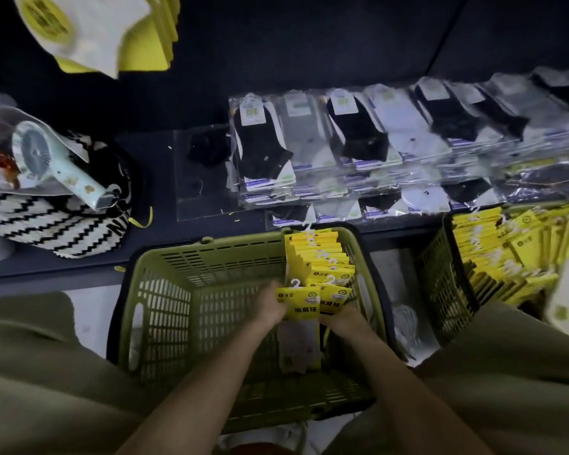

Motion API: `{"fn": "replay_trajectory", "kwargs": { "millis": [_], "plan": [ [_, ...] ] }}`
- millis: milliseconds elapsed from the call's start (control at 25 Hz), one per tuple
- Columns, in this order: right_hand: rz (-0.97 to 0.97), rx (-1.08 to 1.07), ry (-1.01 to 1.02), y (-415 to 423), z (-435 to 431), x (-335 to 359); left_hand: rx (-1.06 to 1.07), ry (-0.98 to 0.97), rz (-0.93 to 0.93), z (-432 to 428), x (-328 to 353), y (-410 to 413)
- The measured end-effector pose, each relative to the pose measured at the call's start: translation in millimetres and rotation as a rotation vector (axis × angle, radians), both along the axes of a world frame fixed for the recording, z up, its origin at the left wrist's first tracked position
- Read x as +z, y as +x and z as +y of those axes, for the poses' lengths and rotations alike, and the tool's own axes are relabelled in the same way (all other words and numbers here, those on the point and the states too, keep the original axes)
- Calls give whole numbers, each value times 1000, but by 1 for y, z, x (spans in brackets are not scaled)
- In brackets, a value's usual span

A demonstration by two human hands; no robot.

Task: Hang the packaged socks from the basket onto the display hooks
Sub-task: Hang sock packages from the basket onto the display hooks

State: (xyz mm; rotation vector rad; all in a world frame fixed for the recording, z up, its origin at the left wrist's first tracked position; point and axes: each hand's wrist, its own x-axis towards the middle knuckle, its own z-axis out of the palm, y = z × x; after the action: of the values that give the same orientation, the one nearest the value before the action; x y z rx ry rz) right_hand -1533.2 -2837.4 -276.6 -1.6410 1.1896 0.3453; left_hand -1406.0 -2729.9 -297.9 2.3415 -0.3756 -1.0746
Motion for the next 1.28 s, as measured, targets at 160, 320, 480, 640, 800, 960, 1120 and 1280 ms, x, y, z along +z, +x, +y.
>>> {"fn": "replay_trajectory", "kwargs": {
  "millis": [160,320,480,640,800,960,1120,1280],
  "plan": [
    [-4,-261,114,7,-6,-4,-53,-141,-88,-13,14,-11],
    [-109,-364,143,17,-17,1,68,-270,-153,-30,23,-17],
    [-187,-365,141,33,-25,6,172,-185,-25,-36,17,-21],
    [-109,-201,151,38,-31,3,133,-97,-4,-28,11,-13],
    [11,37,230,31,-32,0,84,-92,82,-9,10,-8],
    [-66,218,230,27,-13,-2,175,-182,188,22,11,-20],
    [-71,372,-22,28,3,2,272,-208,136,47,24,-15],
    [-202,391,-83,26,24,6,230,-331,132,64,41,-4]
  ]
}}
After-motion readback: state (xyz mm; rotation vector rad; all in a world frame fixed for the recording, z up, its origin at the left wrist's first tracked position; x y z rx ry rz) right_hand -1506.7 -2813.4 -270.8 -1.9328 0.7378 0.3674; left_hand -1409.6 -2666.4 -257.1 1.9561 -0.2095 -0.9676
